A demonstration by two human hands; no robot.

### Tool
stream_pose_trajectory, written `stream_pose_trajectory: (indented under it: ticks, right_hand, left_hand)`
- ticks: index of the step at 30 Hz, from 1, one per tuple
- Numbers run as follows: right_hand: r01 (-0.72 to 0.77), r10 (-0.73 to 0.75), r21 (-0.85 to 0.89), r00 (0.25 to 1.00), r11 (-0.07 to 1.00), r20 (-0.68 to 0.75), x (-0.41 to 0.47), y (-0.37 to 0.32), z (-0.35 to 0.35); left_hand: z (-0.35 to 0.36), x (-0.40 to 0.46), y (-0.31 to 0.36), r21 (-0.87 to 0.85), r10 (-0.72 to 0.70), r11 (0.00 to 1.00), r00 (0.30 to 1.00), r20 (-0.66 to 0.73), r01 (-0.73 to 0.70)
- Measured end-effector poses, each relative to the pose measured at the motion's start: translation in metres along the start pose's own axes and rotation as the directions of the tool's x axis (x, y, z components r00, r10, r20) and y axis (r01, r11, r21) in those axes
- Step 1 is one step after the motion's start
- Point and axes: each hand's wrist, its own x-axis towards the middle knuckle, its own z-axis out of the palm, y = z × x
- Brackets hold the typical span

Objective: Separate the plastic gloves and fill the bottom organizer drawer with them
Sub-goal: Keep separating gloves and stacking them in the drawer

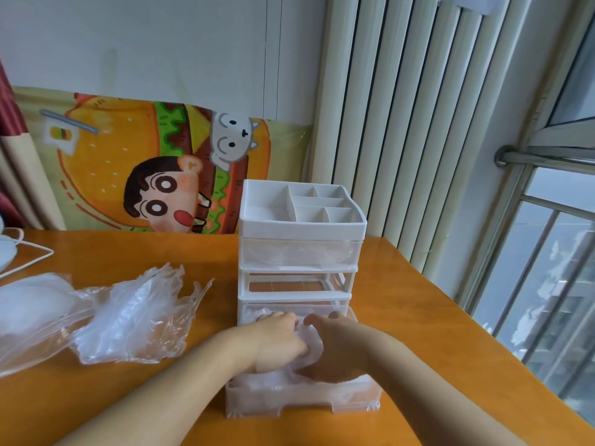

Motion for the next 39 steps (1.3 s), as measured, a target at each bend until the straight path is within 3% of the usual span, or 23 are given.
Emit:
stream_pose_trajectory:
  ticks: [3, 7, 11, 15, 23, 31, 34, 36, 39]
  right_hand:
    - [-0.008, 0.008, -0.049, 1.000, 0.999, -0.001, -0.002, -0.003, 0.000]
    - [-0.100, 0.100, -0.067, 0.995, 0.993, -0.007, 0.001, -0.002, 0.001]
    - [-0.102, 0.110, -0.147, 0.993, 0.984, 0.045, 0.003, -0.005, 0.002]
    - [-0.068, 0.081, -0.147, 0.994, 0.987, 0.079, 0.004, -0.002, 0.000]
    - [0.014, -0.025, -0.169, 0.998, 0.986, -0.065, -0.008, -0.003, -0.005]
    - [-0.014, 0.040, -0.196, 0.990, 0.981, 0.132, -0.012, -0.014, -0.004]
    - [-0.040, 0.058, -0.124, 0.988, 0.991, 0.144, -0.018, -0.021, -0.007]
    - [-0.072, 0.067, 0.032, 0.991, 0.997, 0.117, -0.025, -0.022, -0.007]
    - [-0.024, 0.030, 0.229, 0.999, 0.973, -0.023, -0.039, -0.015, -0.003]
  left_hand:
    - [-0.001, -0.004, 0.003, 0.239, -0.075, 0.970, 0.990, 0.118, 0.045]
    - [0.011, -0.004, 0.017, 0.391, -0.225, 0.904, 0.971, 0.081, 0.176]
    - [0.024, 0.009, 0.022, 0.296, -0.289, 0.916, 0.957, 0.018, 0.271]
    - [0.028, 0.007, 0.008, 0.179, -0.221, 0.955, 0.970, -0.103, 0.237]
    - [0.040, 0.019, -0.003, 0.236, -0.197, 0.946, 0.972, -0.130, 0.224]
    - [0.035, 0.017, -0.001, 0.221, -0.217, 0.947, 0.972, -0.088, 0.231]
    - [0.034, 0.014, -0.001, 0.195, -0.213, 0.954, 0.973, -0.090, 0.227]
    - [0.031, 0.012, -0.001, 0.168, -0.206, 0.961, 0.975, -0.088, 0.219]
    - [0.028, 0.007, 0.003, 0.136, -0.212, 0.966, 0.974, -0.080, 0.221]
